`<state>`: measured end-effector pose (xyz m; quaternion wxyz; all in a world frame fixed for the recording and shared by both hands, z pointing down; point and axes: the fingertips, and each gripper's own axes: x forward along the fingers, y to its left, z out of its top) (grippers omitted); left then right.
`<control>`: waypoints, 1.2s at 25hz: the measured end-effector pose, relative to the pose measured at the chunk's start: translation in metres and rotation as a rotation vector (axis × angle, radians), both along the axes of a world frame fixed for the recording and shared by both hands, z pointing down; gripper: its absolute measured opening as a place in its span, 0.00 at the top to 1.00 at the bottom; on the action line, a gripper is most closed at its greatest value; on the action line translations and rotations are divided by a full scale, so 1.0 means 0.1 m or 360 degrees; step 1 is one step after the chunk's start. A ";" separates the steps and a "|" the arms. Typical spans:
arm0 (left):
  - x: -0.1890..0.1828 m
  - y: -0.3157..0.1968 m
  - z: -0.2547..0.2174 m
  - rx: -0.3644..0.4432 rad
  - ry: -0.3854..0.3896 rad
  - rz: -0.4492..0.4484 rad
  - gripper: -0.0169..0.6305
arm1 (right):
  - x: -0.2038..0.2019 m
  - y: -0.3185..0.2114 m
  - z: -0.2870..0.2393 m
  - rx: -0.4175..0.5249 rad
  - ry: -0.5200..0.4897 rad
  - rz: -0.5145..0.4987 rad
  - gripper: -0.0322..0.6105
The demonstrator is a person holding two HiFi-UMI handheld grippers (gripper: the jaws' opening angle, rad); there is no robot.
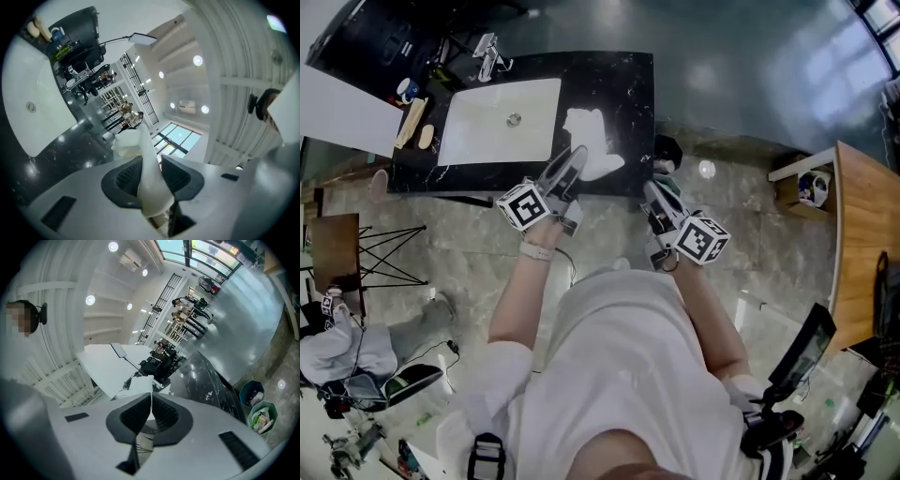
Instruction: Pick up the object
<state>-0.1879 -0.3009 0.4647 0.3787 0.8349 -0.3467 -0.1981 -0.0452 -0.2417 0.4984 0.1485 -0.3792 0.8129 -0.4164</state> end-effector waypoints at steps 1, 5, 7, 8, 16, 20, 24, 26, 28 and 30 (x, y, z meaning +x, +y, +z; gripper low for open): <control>-0.01 0.07 -0.04 -0.0027 0.0125 -0.0006 0.77 | -0.01 -0.01 -0.05 0.0014 -0.0010 -0.0002 0.92; -0.05 0.33 -0.29 0.0014 0.0445 -0.0009 0.77 | -0.04 -0.05 -0.25 0.0073 -0.0056 -0.0011 0.92; -0.05 0.47 -0.41 0.0060 0.0550 0.0008 0.77 | -0.05 -0.04 -0.34 0.0096 -0.0085 -0.0017 0.92; -0.05 0.54 -0.47 0.0075 0.0619 0.0014 0.77 | -0.06 -0.04 -0.38 0.0103 -0.0103 -0.0023 0.92; -0.11 0.95 -0.71 0.0232 0.1022 0.0088 0.77 | -0.12 0.01 -0.47 0.0092 -0.0196 -0.0043 0.92; -0.11 1.09 -0.76 0.0266 0.1125 0.0092 0.77 | -0.11 0.08 -0.51 0.0101 -0.0266 -0.0051 0.92; -0.09 1.16 -0.74 0.0259 0.1187 0.0088 0.77 | -0.10 0.12 -0.57 0.0148 -0.0291 -0.0064 0.92; -0.07 1.18 -0.72 0.0248 0.1190 0.0092 0.77 | -0.12 0.13 -0.58 0.0153 -0.0312 -0.0069 0.92; -0.07 1.19 -0.68 0.0232 0.1186 0.0085 0.77 | -0.13 0.13 -0.56 0.0145 -0.0314 -0.0076 0.92; -0.07 1.18 -0.64 0.0212 0.1185 0.0072 0.77 | -0.14 0.13 -0.53 0.0140 -0.0293 -0.0083 0.92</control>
